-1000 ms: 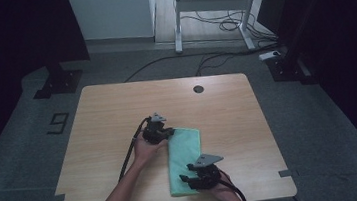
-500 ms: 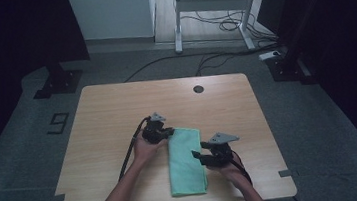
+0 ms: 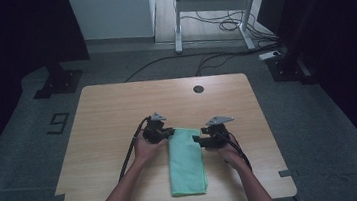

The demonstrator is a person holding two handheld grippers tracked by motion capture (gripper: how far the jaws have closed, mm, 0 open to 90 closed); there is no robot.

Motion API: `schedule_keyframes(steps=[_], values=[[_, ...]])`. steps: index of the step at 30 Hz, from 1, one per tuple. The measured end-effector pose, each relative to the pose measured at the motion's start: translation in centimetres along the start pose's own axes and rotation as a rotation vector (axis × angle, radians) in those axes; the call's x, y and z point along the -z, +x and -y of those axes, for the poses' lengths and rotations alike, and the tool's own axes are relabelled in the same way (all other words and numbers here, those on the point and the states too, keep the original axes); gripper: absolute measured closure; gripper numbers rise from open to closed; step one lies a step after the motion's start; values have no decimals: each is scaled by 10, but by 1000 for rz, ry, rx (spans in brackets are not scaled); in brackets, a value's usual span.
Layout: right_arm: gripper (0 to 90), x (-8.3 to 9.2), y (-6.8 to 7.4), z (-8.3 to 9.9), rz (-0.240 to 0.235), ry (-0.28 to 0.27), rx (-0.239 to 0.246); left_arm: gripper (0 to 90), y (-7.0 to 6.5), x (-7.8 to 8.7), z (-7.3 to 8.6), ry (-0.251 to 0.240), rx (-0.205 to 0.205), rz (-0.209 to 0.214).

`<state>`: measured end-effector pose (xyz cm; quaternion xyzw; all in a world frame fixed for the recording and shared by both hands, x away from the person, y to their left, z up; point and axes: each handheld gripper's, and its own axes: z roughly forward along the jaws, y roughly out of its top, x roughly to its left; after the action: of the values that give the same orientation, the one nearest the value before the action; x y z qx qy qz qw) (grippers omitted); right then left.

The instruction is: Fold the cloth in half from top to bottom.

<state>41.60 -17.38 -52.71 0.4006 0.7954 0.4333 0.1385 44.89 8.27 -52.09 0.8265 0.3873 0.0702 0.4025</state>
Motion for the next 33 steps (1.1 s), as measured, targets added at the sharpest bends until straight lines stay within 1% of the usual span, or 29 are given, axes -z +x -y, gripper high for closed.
schedule_keyframes(steps=[3, 4, 5, 6, 9, 10, 14, 17, 19, 20, 21, 22, 23, 24, 25, 27, 29, 31, 33], values=[[437, -5, -4, -1, -5, 1, -7, 865, 1, 0, 0, -1, 1, 0], [434, -8, -6, -2, -11, 6, -14, 865, 1, 0, 0, -3, 1, 0], [434, -12, -9, -2, -6, 28, -15, 865, 1, 0, 0, -2, 1, 1], [434, -14, -11, -2, -4, 36, -14, 865, 1, 0, 0, -2, 2, 1], [434, -21, -17, -2, -6, 44, -22, 865, 2, 1, 0, -4, 3, 3], [434, -25, -20, -3, -14, 46, -26, 865, 2, 1, 0, -3, 3, 3], [439, -33, -22, 0, -26, 53, -22, 864, 4, 2, 0, -2, 4, 4], [452, -36, -23, 1, -25, 47, -20, 865, 5, 2, 1, -2, 7, 7], [473, -38, -22, 1, -25, 38, -7, 864, 6, 3, 1, -3, 9, 5], [482, -39, -21, -1, -21, 46, 8, 864, 6, 3, 1, -4, 10, 6], [535, -41, -19, -3, -15, 53, 32, 864, 7, 3, 2, -5, 10, 5], [576, -42, -18, -3, -15, 59, 41, 864, 7, 3, 2, -4, 9, 5], [576, -42, -18, -3, -15, 59, 41, 864, 7, 4, 2, -4, 9, 5], [668, -43, -16, -5, -25, 65, 48, 865, 7, 4, 2, -5, 9, 6], [668, -43, -16, -5, -25, 65, 48, 865, 7, 4, 3, -5, 8, 6], [747, -44, -18, -6, -43, 68, 36, 864, 7, 4, 4, -4, 8, 6], [805, -44, -20, -6, -64, 71, 6, 864, 7, 4, 5, -4, 7, 7], [834, -44, -22, -6, -81, 81, -8, 864, 7, 3, 6, -4, 7, 6], [849, -43, -22, -7, -87, 81, 4, 864, 7, 3, 6, -7, 5, 6]])
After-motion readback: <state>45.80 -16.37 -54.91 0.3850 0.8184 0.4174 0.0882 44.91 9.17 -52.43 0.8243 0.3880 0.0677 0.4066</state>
